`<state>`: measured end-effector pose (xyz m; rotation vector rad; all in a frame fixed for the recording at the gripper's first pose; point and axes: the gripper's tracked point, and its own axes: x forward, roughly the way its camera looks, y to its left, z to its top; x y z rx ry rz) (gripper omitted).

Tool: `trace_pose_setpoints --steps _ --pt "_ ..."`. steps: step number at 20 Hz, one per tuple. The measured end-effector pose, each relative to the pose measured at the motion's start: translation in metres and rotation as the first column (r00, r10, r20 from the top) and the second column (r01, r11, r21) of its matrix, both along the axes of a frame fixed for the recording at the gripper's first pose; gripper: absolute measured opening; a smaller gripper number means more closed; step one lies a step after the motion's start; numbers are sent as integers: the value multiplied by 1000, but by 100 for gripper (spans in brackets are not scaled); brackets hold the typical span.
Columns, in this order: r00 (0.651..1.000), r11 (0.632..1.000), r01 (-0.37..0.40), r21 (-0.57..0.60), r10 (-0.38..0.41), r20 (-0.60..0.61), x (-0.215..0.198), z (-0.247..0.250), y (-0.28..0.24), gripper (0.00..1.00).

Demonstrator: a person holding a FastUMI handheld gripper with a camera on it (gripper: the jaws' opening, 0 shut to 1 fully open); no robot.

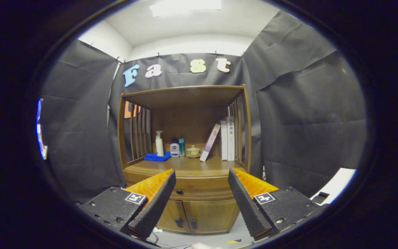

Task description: Pull open the drawer, take out the items inside it, and place them on the countertop above the cabinet.

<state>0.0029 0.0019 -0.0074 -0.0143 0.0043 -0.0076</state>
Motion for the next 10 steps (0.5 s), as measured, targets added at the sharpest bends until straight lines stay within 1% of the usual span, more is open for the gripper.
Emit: trace_pose_setpoints --steps 5,10 --pt "1000 1000 -2 -21 3 15 2 -3 8 99" --pt "1000 1000 -6 -21 6 8 15 -13 14 99"
